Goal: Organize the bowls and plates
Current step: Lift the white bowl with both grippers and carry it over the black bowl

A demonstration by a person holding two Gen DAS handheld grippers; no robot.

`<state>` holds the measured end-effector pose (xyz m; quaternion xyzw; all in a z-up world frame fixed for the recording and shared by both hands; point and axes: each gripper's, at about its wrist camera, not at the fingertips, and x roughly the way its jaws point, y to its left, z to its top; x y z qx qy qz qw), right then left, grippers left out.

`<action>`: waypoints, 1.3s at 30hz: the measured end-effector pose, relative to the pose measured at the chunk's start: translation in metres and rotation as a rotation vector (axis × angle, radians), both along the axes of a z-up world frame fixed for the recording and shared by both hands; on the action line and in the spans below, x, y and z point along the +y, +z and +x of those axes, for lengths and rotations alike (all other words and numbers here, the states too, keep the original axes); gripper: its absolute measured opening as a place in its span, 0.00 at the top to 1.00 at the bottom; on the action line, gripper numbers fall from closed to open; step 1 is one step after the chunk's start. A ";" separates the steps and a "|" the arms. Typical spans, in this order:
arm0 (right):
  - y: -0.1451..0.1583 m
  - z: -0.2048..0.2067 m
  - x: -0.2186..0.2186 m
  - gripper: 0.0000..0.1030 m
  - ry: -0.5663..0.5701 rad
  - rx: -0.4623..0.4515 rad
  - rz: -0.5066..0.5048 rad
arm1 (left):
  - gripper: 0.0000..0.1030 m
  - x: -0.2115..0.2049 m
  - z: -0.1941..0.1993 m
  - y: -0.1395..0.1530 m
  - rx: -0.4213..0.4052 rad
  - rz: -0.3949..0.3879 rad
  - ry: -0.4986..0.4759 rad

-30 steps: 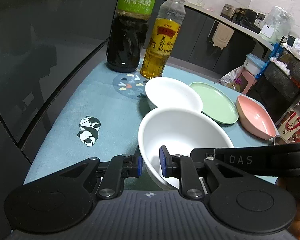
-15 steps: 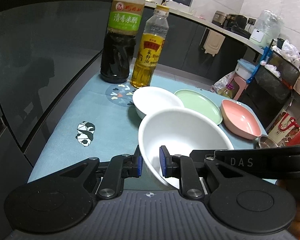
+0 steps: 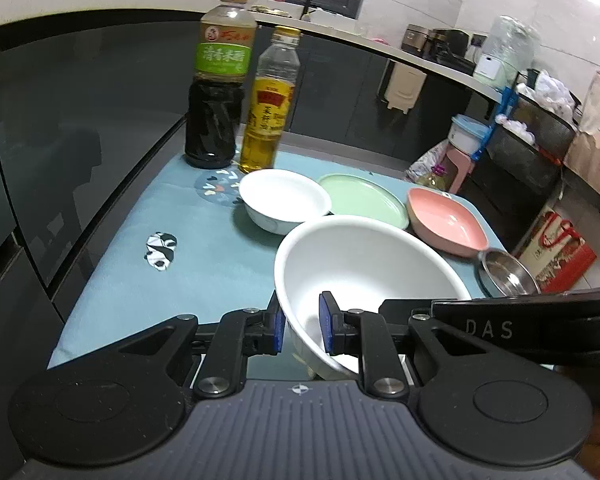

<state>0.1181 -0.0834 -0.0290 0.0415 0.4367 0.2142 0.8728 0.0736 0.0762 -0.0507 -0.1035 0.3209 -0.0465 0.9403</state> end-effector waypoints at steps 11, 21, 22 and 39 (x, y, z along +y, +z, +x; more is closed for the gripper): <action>-0.010 -0.034 -0.028 0.87 -0.037 0.011 0.003 | 0.84 -0.026 -0.029 -0.004 0.010 0.022 -0.063; -0.028 -0.050 -0.052 0.87 -0.077 0.048 0.027 | 0.84 -0.045 -0.040 -0.014 0.049 0.043 -0.125; -0.030 -0.050 -0.054 0.87 -0.081 0.051 0.029 | 0.84 -0.047 -0.041 -0.015 0.052 0.048 -0.129; -0.042 -0.050 -0.055 0.87 -0.091 0.092 0.035 | 0.84 -0.052 -0.040 -0.027 0.097 0.066 -0.136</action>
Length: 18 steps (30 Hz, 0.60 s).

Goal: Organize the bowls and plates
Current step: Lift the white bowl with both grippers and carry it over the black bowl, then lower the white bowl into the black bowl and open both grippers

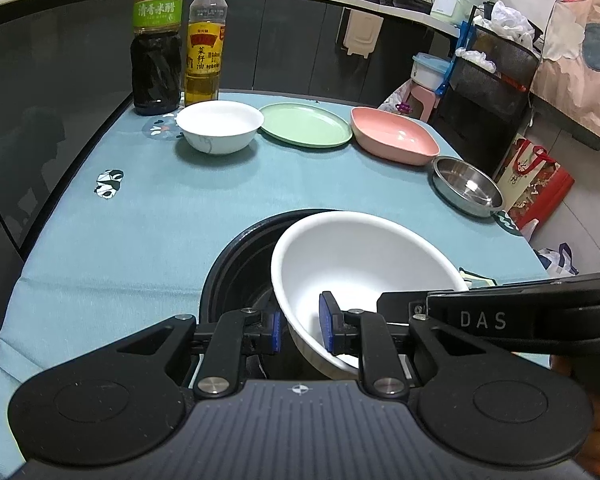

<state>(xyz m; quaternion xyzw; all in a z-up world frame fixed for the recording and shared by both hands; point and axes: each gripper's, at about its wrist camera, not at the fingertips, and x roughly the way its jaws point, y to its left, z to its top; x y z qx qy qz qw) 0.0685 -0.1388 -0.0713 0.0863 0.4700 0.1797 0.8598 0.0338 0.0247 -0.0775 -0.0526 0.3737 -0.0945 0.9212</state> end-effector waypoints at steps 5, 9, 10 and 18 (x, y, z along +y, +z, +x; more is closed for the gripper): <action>-0.005 0.003 0.002 0.87 -0.014 0.013 -0.004 | 0.84 -0.001 0.002 -0.002 0.009 0.004 -0.002; -0.008 0.003 0.003 0.87 -0.021 0.019 -0.007 | 0.84 -0.001 0.004 -0.005 0.016 0.006 -0.001; -0.008 0.004 0.004 0.87 -0.022 0.021 -0.006 | 0.84 0.000 0.004 -0.005 0.018 0.005 0.001; -0.008 0.003 0.004 0.87 -0.030 0.016 -0.012 | 0.84 0.002 0.006 -0.005 0.025 0.003 0.012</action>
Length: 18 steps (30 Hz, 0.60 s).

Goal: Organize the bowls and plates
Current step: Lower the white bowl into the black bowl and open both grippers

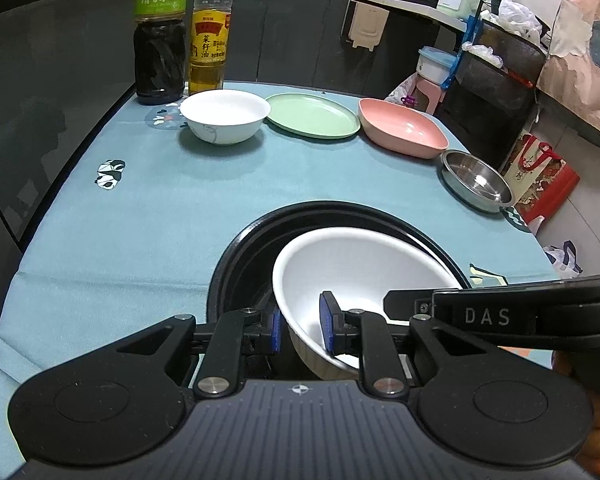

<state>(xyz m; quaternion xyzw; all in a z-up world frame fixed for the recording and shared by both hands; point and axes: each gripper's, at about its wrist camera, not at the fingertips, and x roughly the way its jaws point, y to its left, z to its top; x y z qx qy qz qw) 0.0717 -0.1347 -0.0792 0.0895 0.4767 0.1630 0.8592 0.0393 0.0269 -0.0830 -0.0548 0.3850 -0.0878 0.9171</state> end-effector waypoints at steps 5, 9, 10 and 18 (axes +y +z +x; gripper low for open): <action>0.000 0.001 -0.002 0.87 -0.010 -0.002 0.000 | 0.84 0.004 0.000 0.001 -0.003 -0.005 0.014; 0.001 0.001 -0.002 0.87 -0.011 -0.002 0.003 | 0.84 0.005 0.000 0.001 -0.001 -0.001 0.019; 0.001 0.001 -0.002 0.87 -0.011 -0.002 0.003 | 0.84 0.005 0.000 0.002 -0.002 -0.001 0.020; 0.005 -0.002 -0.006 0.87 -0.027 -0.026 0.006 | 0.82 0.011 -0.006 0.011 -0.043 0.006 0.044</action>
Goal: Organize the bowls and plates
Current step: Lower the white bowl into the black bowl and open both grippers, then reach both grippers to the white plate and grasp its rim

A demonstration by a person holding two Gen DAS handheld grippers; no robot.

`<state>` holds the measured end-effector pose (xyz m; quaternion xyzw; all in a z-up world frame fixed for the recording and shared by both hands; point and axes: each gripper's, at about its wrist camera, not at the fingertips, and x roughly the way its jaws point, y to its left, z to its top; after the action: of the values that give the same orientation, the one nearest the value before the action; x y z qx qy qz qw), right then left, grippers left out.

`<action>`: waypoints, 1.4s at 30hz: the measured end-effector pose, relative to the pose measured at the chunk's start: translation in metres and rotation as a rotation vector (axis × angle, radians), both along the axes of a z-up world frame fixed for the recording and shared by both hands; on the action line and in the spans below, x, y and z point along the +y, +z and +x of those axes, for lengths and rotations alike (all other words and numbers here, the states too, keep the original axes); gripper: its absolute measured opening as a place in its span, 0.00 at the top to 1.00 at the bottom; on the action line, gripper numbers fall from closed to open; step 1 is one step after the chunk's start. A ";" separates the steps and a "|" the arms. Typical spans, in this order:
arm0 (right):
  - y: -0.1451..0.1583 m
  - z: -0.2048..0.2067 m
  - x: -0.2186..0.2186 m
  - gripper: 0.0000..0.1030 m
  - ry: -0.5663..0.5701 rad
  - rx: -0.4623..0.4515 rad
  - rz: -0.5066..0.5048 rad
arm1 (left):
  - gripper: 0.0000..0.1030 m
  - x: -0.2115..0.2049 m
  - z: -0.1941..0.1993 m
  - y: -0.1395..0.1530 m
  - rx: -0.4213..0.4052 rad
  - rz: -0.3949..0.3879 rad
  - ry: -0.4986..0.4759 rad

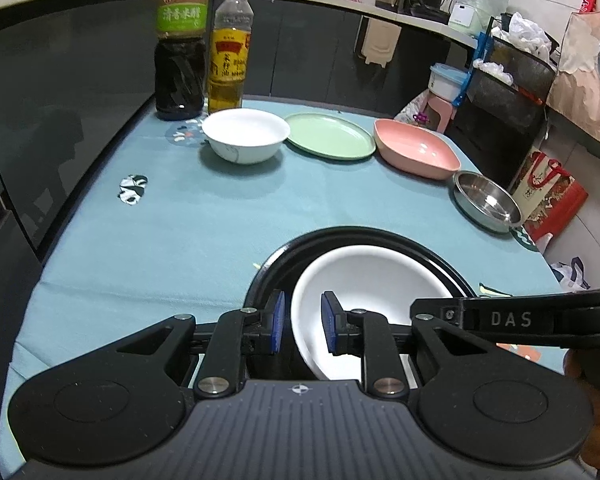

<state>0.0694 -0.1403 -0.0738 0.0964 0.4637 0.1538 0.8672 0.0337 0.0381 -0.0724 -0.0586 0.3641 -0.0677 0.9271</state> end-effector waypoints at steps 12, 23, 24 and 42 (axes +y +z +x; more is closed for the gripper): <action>0.012 -0.002 -0.005 0.84 -0.019 -0.051 -0.007 | 0.80 0.004 -0.001 0.008 -0.029 -0.003 0.006; 0.021 0.008 -0.006 0.81 -0.028 -0.088 -0.020 | 0.80 0.015 0.008 0.010 -0.037 -0.018 0.039; 0.021 0.010 -0.005 0.81 -0.027 -0.089 -0.022 | 0.80 0.016 0.010 0.010 -0.036 -0.019 0.043; 0.014 0.054 0.007 0.80 -0.012 -0.064 -0.032 | 0.74 0.043 0.055 0.008 -0.012 -0.009 0.149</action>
<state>0.1233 -0.1335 -0.0601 0.0802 0.4375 0.1441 0.8839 0.0891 0.0808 -0.0649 -0.0894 0.3526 -0.0006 0.9315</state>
